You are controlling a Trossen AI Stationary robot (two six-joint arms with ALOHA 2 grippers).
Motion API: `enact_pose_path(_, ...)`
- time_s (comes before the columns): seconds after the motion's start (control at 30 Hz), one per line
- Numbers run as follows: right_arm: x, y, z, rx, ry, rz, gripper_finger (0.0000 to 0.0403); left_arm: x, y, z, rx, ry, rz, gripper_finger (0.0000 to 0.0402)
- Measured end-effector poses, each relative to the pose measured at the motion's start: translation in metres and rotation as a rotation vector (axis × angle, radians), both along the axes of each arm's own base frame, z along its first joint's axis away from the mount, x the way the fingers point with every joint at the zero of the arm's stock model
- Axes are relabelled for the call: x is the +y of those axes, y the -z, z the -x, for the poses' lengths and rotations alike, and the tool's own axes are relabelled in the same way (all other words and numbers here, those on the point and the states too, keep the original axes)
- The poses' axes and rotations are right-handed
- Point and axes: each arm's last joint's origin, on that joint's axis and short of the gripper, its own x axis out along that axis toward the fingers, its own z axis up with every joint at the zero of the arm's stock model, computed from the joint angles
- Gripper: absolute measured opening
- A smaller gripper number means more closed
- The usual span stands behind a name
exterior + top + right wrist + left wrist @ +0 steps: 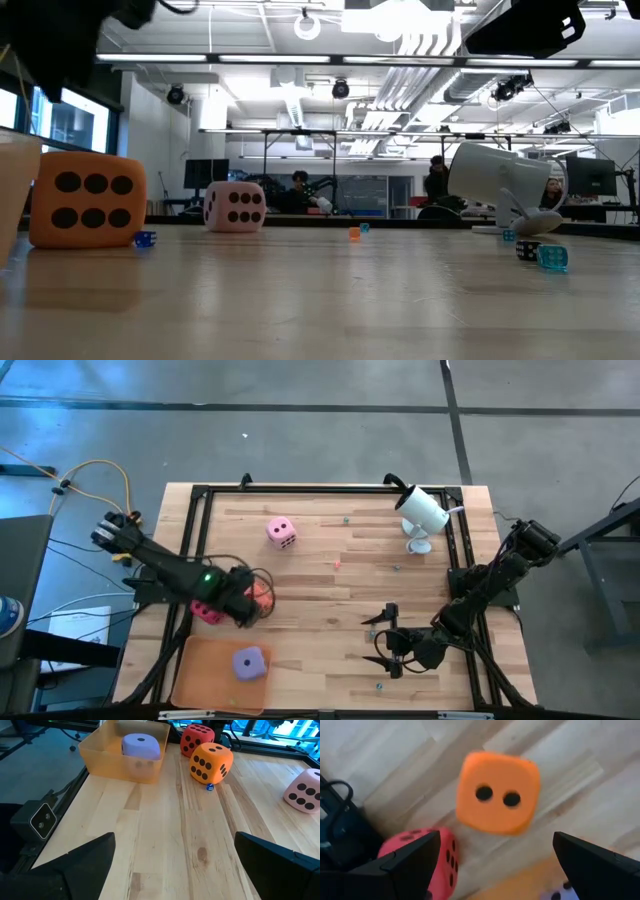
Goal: Pick & Place Dice
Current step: Put the large orange dice into the orange bin
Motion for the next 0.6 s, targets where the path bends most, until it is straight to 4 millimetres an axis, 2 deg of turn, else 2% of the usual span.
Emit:
enact_pose_path(0.27, 0.0, 0.0, 0.0, 0.0, -0.001, 0.0, 0.0398, 0.028, 0.001, -0.011, 0.018, -0.013, -0.017, 0.0375)
enact_pose_path(0.5, 0.0, 0.0, 0.0, 0.005, -0.002, 0.003, 0.0398, 0.026, 0.005, -0.019, 0.045, 0.148, 0.073, 0.0375)
enact_pose_path(0.6, 0.0, 0.0, 0.0, 0.005, -0.002, 0.001, 0.0398, 0.026, 0.007, -0.019, 0.055, 0.147, 0.068, 0.0375)
